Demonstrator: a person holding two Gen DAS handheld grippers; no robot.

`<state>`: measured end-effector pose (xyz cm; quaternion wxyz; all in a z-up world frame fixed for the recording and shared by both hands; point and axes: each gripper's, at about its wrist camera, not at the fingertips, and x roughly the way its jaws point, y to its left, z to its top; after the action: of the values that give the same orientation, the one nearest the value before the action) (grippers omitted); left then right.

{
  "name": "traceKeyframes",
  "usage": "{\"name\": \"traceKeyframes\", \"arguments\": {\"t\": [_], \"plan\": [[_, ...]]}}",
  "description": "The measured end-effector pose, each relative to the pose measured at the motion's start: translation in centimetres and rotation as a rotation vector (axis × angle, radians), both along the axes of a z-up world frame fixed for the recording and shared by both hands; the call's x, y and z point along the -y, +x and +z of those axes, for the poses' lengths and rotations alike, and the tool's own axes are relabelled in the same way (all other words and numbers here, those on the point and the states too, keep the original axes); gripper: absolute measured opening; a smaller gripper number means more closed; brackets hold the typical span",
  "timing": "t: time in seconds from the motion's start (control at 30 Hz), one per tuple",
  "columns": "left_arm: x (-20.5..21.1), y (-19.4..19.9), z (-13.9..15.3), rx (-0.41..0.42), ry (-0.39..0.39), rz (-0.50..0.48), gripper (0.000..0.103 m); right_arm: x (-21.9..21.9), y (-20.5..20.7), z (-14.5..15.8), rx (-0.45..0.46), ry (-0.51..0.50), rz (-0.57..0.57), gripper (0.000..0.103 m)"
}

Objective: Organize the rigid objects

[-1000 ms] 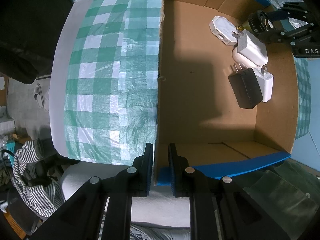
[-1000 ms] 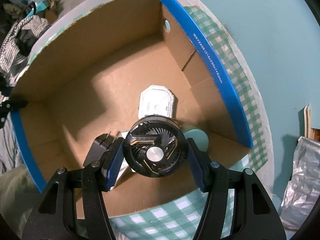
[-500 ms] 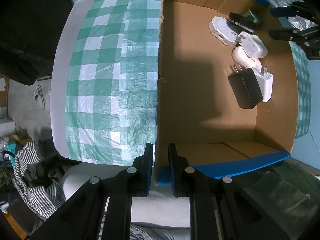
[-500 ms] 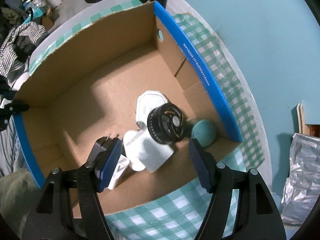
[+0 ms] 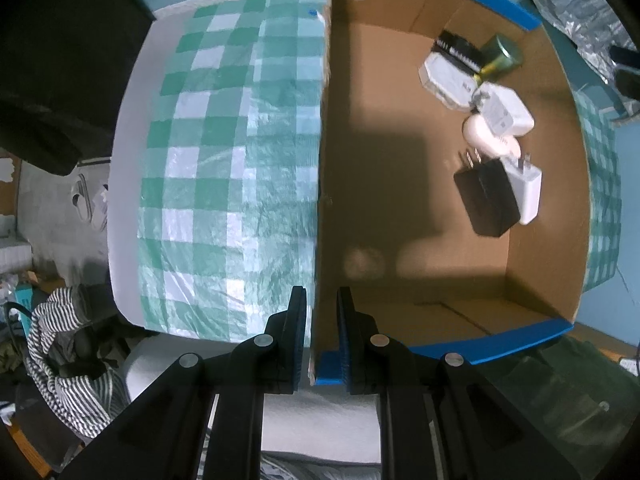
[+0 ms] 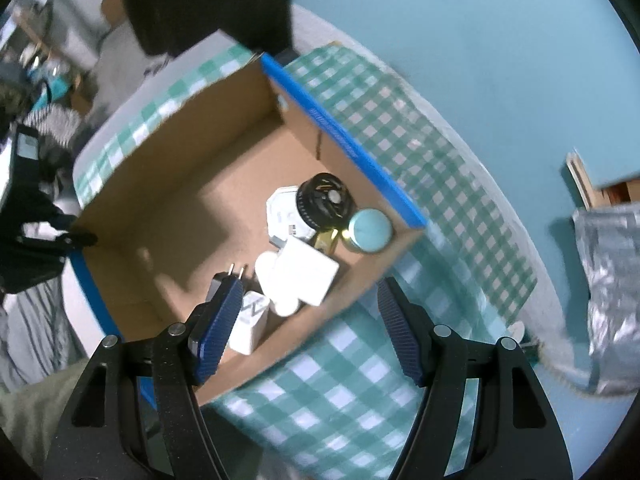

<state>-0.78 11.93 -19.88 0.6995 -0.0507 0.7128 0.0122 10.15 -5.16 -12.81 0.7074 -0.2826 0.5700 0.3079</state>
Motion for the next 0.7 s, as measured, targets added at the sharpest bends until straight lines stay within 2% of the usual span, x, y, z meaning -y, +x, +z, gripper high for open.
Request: {"name": "traceKeyframes", "arguments": {"t": [0.17, 0.27, 0.4, 0.47, 0.5, 0.53, 0.57, 0.63, 0.7], "plan": [[0.2, 0.9, 1.5, 0.034, 0.018, -0.009, 0.015, 3.3, -0.3, 2.6, 0.016, 0.070, -0.133, 0.072], [0.5, 1.5, 3.1, 0.073, 0.026, -0.011, 0.028, 4.7, -0.9, 4.1, 0.068, 0.086, -0.194, 0.072], [1.6, 2.3, 5.7, 0.144, 0.038, -0.029, 0.030, 6.5, -1.9, 6.1, 0.125, 0.119, -0.270, 0.072], [2.4, 2.7, 7.2, 0.188, 0.053, -0.042, 0.038, 7.4, -2.4, 7.1, 0.141, 0.145, -0.305, 0.072], [2.7, 2.8, 8.1, 0.216, 0.059, -0.047, 0.049, 7.9, -2.7, 7.6, 0.152, 0.160, -0.324, 0.072], [3.1, 2.8, 8.9, 0.244, 0.064, -0.049, 0.055, 8.4, -3.0, 8.1, 0.166, 0.175, -0.345, 0.072], [3.5, 2.9, 9.8, 0.272, 0.070, -0.047, 0.056, 9.0, -3.2, 8.6, 0.176, 0.193, -0.369, 0.072], [4.3, 2.9, 11.3, 0.323, 0.060, -0.045, 0.070, 9.8, -3.6, 9.2, 0.192, 0.221, -0.407, 0.072], [4.9, 2.8, 12.7, 0.370, 0.056, -0.048, 0.077, 10.6, -4.2, 9.8, 0.222, 0.260, -0.433, 0.072]]}}
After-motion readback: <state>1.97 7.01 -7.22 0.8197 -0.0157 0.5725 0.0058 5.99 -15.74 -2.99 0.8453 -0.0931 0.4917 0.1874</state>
